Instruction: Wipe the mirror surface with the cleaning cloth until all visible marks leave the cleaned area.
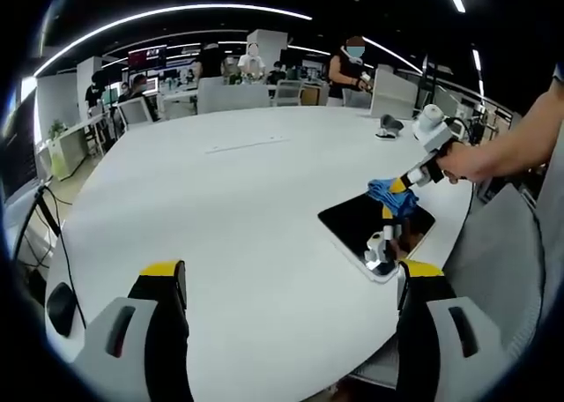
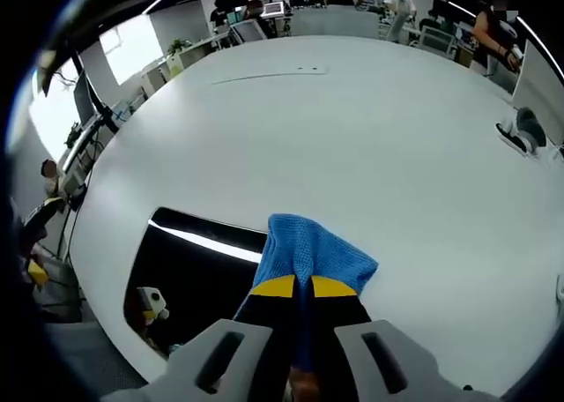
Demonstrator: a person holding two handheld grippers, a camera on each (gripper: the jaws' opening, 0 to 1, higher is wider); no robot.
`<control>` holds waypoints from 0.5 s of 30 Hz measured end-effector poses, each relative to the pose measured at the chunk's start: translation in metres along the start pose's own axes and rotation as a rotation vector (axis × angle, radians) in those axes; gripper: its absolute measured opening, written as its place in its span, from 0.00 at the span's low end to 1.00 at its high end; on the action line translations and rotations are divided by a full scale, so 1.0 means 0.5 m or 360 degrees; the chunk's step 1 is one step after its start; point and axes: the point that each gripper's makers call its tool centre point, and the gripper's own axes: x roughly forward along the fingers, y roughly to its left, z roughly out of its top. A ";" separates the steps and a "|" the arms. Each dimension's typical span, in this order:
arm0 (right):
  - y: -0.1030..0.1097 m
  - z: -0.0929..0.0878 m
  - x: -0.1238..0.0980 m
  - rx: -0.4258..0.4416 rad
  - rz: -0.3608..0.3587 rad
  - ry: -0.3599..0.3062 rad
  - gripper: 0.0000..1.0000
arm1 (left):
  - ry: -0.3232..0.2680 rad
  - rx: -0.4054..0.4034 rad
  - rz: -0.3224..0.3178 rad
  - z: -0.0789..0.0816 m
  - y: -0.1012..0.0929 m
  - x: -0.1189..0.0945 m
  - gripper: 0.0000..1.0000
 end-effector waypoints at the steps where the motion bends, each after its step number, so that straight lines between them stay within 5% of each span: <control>1: 0.008 0.002 0.004 0.0000 0.0014 0.0005 0.00 | -0.0004 0.0000 -0.0003 0.001 0.000 0.002 0.99; 15: 0.144 0.018 0.034 -0.0069 0.0187 0.0078 0.00 | -0.0019 0.0001 -0.0045 0.013 -0.014 0.029 0.99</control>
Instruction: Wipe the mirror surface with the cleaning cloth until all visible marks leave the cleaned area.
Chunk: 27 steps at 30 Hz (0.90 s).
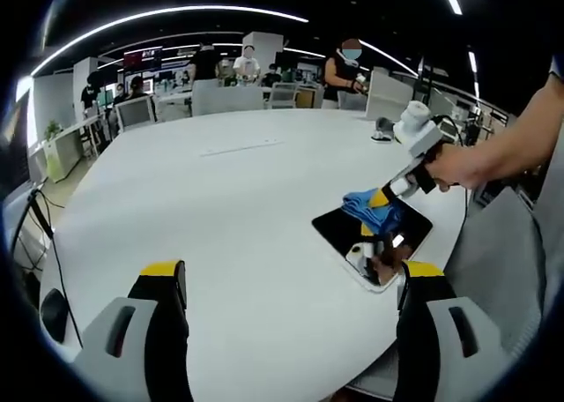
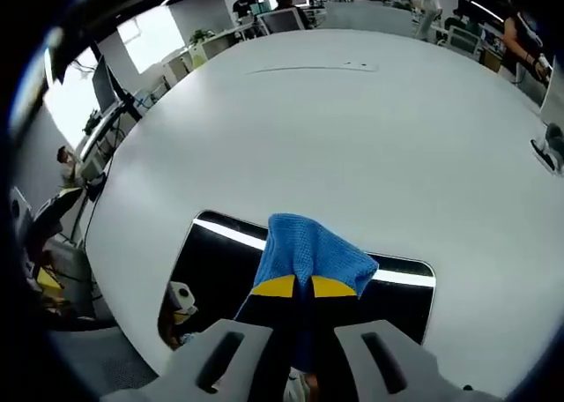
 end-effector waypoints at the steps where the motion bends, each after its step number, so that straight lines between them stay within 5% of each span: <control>1: 0.006 0.001 0.002 0.0009 0.0009 0.0007 0.00 | -0.0003 -0.0002 -0.0001 0.000 0.000 0.001 0.99; 27: 0.139 0.052 0.055 -0.0079 0.0136 0.0038 0.00 | 0.0028 0.0002 -0.0035 -0.017 -0.002 0.005 0.99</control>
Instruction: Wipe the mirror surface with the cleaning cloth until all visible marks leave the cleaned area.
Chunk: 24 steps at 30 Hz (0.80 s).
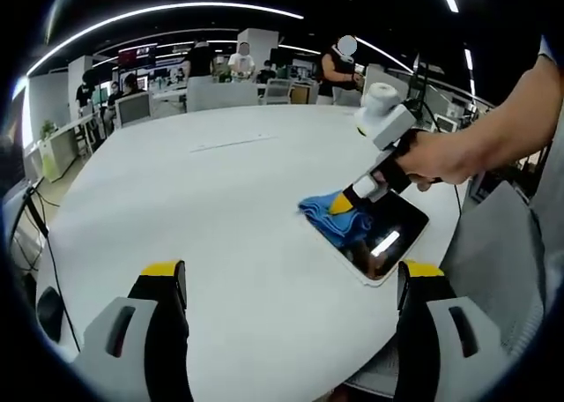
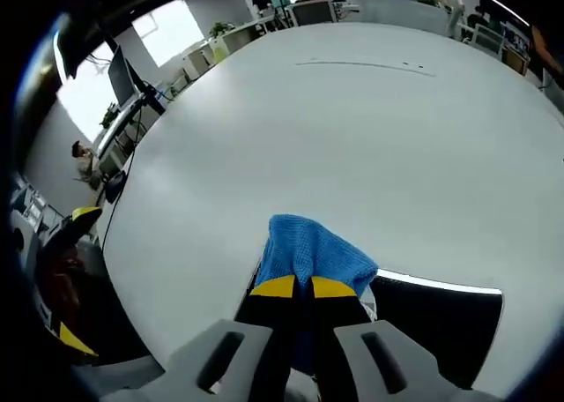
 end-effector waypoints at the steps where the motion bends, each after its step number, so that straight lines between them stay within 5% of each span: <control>1: 0.002 0.001 0.001 -0.0006 0.0000 -0.0001 0.00 | 0.0002 -0.0001 0.0000 -0.001 0.001 0.000 0.99; 24: 0.006 0.006 0.005 -0.0049 0.0019 0.0035 0.00 | 0.0009 0.0022 -0.0005 0.013 0.001 0.009 0.99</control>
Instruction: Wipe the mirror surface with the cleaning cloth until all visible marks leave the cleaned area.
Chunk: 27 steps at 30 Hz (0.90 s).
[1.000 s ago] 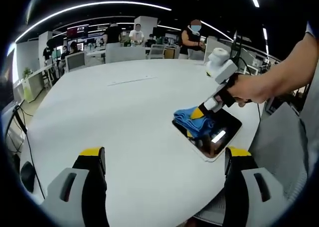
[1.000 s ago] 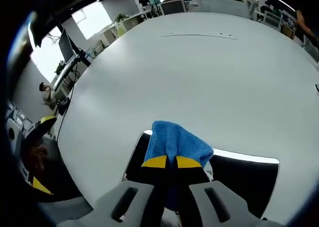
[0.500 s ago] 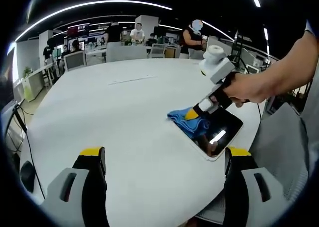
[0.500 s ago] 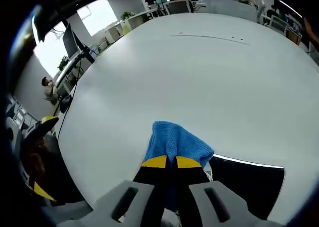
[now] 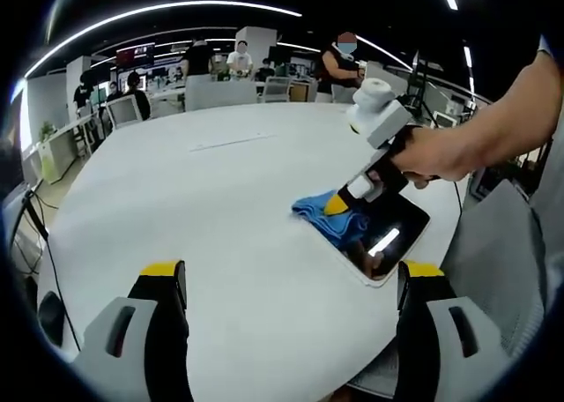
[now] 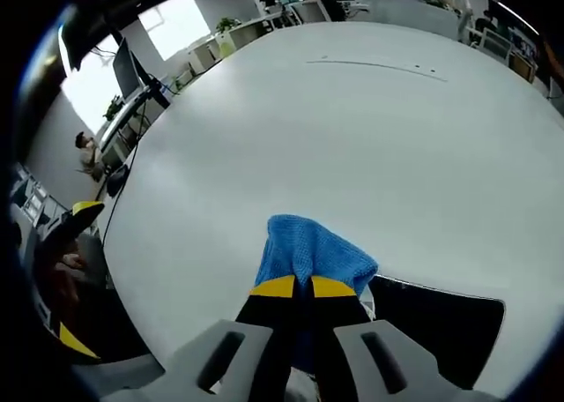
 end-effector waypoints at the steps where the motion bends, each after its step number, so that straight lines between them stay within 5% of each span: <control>1: 0.001 -0.003 -0.001 -0.0004 0.0002 0.0003 0.00 | -0.0003 -0.0002 0.0001 0.002 0.000 0.001 0.99; 27: 0.046 -0.077 -0.027 -0.0057 0.0076 0.0084 0.00 | -0.0037 0.0001 -0.0025 0.006 -0.026 0.020 0.99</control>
